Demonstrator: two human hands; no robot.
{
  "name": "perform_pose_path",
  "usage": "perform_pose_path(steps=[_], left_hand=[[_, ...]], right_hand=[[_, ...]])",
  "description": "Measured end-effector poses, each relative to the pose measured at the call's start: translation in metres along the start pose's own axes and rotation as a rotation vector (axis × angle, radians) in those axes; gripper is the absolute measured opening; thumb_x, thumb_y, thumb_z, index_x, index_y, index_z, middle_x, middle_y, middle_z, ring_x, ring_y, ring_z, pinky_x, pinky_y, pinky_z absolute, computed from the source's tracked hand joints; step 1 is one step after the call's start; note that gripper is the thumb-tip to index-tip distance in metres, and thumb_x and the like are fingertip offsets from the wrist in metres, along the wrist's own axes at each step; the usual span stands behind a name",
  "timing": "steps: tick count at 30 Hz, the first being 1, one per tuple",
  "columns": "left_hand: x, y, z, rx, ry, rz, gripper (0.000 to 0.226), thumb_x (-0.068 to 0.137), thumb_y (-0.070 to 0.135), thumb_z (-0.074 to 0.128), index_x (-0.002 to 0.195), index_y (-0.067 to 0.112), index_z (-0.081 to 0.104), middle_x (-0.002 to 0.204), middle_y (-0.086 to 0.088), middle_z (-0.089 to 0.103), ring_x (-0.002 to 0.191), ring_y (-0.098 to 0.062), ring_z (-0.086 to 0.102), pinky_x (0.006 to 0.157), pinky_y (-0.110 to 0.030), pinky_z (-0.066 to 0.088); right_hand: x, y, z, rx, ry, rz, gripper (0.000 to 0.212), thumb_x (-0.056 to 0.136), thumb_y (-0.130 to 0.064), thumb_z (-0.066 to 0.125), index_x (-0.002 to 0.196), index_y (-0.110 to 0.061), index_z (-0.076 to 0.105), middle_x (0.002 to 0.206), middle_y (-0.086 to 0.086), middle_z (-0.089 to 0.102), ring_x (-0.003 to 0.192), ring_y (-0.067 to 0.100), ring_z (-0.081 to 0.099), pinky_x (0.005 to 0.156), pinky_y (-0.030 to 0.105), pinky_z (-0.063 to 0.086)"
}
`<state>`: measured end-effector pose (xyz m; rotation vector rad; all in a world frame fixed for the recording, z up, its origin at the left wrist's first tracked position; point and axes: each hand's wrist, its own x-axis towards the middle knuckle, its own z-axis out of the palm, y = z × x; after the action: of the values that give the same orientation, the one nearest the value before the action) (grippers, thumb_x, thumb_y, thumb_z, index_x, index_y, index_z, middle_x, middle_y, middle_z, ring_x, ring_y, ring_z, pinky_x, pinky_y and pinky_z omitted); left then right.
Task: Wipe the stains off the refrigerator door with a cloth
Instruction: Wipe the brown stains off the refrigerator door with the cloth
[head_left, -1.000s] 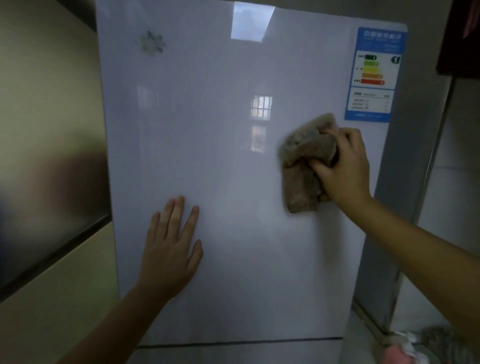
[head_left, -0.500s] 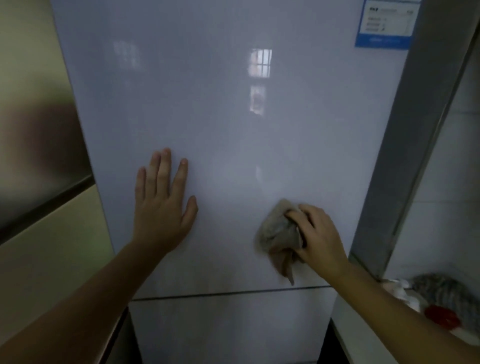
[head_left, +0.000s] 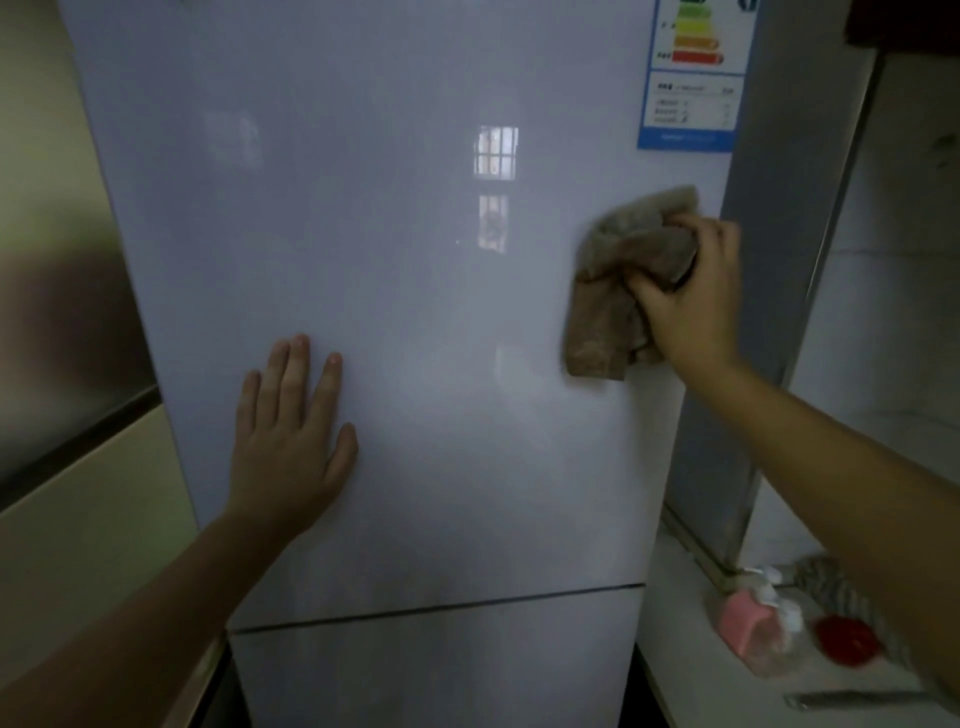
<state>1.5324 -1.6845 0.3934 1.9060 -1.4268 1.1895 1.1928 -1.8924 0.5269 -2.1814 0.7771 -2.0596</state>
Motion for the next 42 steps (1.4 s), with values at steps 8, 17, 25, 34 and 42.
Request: perform_pose_path(steps=[8, 17, 25, 34, 42], left_hand=[[0.0, 0.002, 0.003, -0.006, 0.028, -0.011, 0.074, 0.096, 0.042, 0.037, 0.159, 0.007, 0.022, 0.167, -0.025, 0.011, 0.156, -0.041, 0.01, 0.125, -0.057, 0.012], [-0.001, 0.004, 0.006, -0.017, 0.005, -0.027, 0.074, 0.097, 0.041, 0.037, 0.161, 0.01, 0.017, 0.168, -0.023, 0.007, 0.157, -0.04, 0.006, 0.127, -0.055, 0.006], [-0.001, 0.003, 0.001, -0.032, 0.008, -0.004, 0.072, 0.097, 0.04, 0.037, 0.159, 0.007, 0.023, 0.167, -0.024, 0.013, 0.156, -0.04, 0.011, 0.126, -0.057, 0.014], [0.007, -0.005, -0.042, -0.109, 0.002, 0.035, 0.066, 0.096, 0.04, 0.037, 0.152, 0.006, 0.042, 0.162, -0.024, 0.028, 0.151, -0.038, 0.025, 0.122, -0.054, 0.022], [0.068, -0.038, -0.068, -0.112, 0.066, -0.058, 0.067, 0.097, 0.045, 0.032, 0.15, 0.007, 0.046, 0.161, -0.021, 0.033, 0.149, -0.039, 0.032, 0.119, -0.053, 0.024]], right_hand=[[-0.103, 0.04, 0.02, 0.043, 0.069, 0.106, 0.057, 0.081, -0.03, 0.081, 0.131, -0.023, 0.055, 0.128, -0.009, 0.042, 0.121, 0.018, 0.054, 0.109, 0.037, 0.046], [-0.216, 0.063, 0.024, -0.003, -0.07, 0.204, 0.06, 0.081, -0.018, 0.08, 0.136, -0.018, 0.055, 0.128, -0.012, 0.039, 0.12, 0.019, 0.052, 0.108, 0.04, 0.047], [-0.167, 0.011, 0.042, 0.086, 0.031, 0.22, 0.059, 0.085, -0.024, 0.079, 0.139, -0.019, 0.055, 0.135, -0.013, 0.038, 0.129, 0.002, 0.046, 0.112, 0.02, 0.041], [-0.045, -0.074, 0.052, 0.111, 0.069, 0.043, 0.057, 0.086, -0.032, 0.079, 0.138, -0.019, 0.058, 0.135, -0.004, 0.044, 0.127, 0.014, 0.05, 0.109, 0.033, 0.048], [0.104, -0.119, 0.045, 0.043, 0.148, -0.097, 0.053, 0.084, -0.037, 0.074, 0.133, -0.022, 0.057, 0.132, -0.001, 0.046, 0.124, 0.018, 0.049, 0.104, 0.031, 0.045]])
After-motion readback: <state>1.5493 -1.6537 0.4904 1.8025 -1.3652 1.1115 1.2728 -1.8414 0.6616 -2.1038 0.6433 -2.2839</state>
